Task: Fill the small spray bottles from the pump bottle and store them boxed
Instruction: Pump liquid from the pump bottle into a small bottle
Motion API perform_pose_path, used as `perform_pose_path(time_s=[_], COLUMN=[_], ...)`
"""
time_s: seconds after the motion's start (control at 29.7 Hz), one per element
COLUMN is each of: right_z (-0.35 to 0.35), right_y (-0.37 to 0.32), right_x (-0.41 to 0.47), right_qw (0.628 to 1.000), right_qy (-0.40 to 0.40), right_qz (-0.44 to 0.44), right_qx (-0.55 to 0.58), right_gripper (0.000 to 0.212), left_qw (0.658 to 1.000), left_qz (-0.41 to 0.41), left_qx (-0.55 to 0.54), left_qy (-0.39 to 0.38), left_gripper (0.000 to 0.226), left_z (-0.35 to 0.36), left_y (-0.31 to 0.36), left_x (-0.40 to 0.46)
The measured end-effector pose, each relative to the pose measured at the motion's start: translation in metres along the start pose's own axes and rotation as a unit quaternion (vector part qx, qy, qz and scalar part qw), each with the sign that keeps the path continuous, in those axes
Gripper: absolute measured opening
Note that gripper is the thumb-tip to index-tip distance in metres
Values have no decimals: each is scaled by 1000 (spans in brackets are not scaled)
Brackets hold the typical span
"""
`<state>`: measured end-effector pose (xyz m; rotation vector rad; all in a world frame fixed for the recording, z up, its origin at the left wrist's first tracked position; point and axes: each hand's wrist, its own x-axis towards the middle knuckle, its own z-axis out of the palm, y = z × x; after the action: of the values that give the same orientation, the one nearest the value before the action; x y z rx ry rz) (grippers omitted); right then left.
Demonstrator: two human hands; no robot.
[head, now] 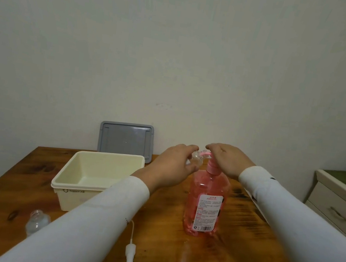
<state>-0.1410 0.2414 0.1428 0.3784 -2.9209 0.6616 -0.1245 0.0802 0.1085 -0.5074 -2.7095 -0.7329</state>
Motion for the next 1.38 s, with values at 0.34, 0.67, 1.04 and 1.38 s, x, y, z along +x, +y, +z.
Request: perform_pose_path(time_s=[0.34, 0.67, 1.04, 1.38], right_z=[4, -7, 0, 10], right_y=[4, -2, 1, 6], right_x=[2, 4, 3, 2], right_qw=[1000, 1000, 1000, 1000], right_qy=[-8, 8, 2, 4], right_qz=[-4, 4, 1, -11], right_qx=[-10, 8, -4, -7], right_gripper=[45, 43, 43, 44], left_qw=[1000, 999, 999, 999], left_qz=[8, 33, 29, 30], left_qx=[-8, 18, 20, 35], left_qy=[-6, -3, -21, -28], left_gripper=[54, 53, 53, 55], left_z=[1, -13, -9, -4], left_y=[0, 4, 2, -1], left_x=[-1, 5, 4, 2])
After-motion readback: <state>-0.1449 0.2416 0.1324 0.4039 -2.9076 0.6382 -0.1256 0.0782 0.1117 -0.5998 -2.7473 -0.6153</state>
